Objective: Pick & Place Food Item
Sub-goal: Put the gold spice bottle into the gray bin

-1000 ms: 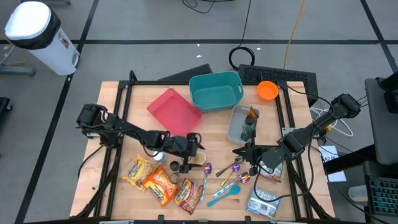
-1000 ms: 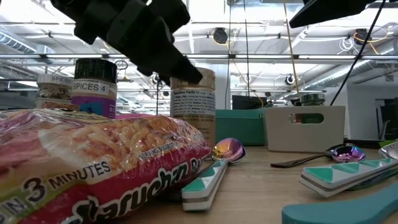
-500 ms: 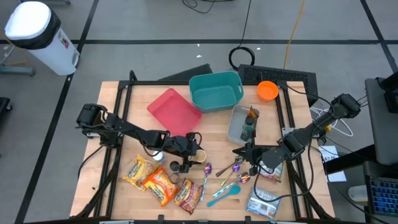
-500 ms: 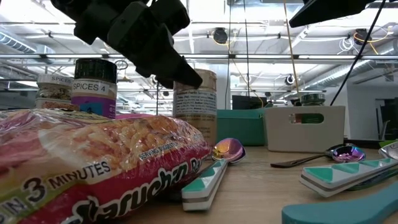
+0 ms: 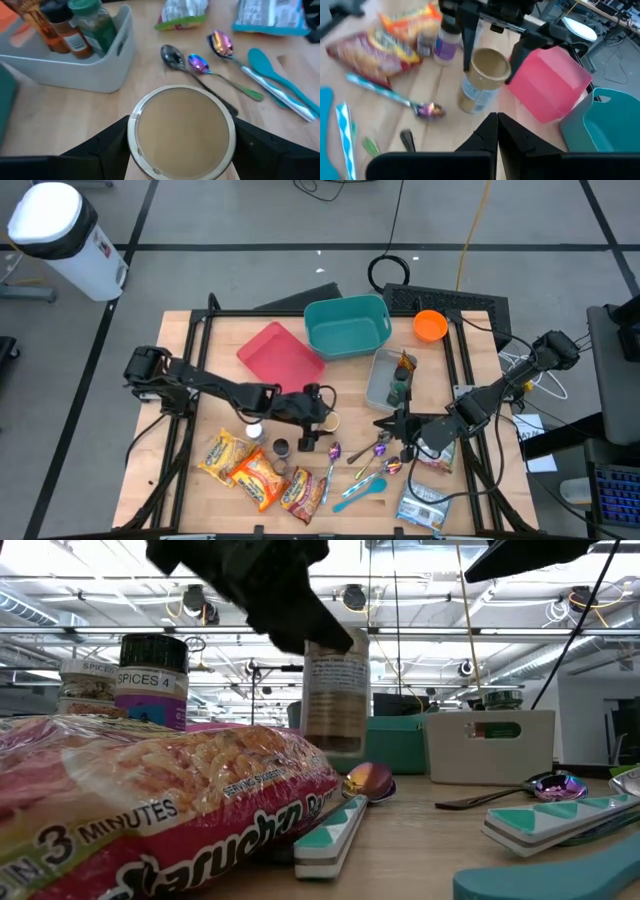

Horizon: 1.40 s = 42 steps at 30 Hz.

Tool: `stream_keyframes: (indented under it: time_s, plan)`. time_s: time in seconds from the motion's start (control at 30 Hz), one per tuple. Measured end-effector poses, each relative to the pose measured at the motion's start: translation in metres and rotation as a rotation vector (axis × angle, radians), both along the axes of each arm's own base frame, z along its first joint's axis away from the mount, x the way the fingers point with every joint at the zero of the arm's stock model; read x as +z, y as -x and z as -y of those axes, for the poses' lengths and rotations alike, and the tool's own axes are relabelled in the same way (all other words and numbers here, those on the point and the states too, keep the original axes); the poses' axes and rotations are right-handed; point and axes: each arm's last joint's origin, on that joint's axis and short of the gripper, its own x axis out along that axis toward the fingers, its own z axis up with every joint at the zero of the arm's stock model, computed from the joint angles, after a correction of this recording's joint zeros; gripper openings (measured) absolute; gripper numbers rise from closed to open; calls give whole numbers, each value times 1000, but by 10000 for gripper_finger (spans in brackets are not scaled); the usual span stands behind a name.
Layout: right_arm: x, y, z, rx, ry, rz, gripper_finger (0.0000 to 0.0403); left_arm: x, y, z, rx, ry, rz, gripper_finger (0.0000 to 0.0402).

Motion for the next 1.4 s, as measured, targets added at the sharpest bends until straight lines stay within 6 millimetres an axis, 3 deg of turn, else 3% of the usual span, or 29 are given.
stream_keyframes:
  time_s: [0.17, 0.53, 0.7, 0.83, 1.0, 1.13, 1.27, 1.4]
  plan:
    - [-8, -10, -1, -9, -77, 114, 34, 27, -8, 0, 39, -62, -10, 275]
    - [-42, -38, 40, -56, -239, 152, 258, 87, -21, 10, -40, -157, 113, 275]
    - [-53, -61, 44, 52, -298, 222, 313, 96, -22, 12, -62, -178, 146, 275]
    - [-62, -73, 42, 105, -206, 276, 316, 96, -22, 12, -56, -165, 144, 275]
    - [-58, -74, 42, 107, -180, 322, 263, 100, -23, 12, -36, -163, 180, 278]
    - [-50, -71, 43, 102, -199, 359, 263, 109, -22, 9, -5, -194, 228, 332]
    - [-40, -65, 45, 95, -230, 367, 263, 123, -12, 5, 32, -149, 247, 386]
    - [-31, -53, 46, 90, -248, 323, 263, 131, 12, 0, 26, -110, 241, 378]
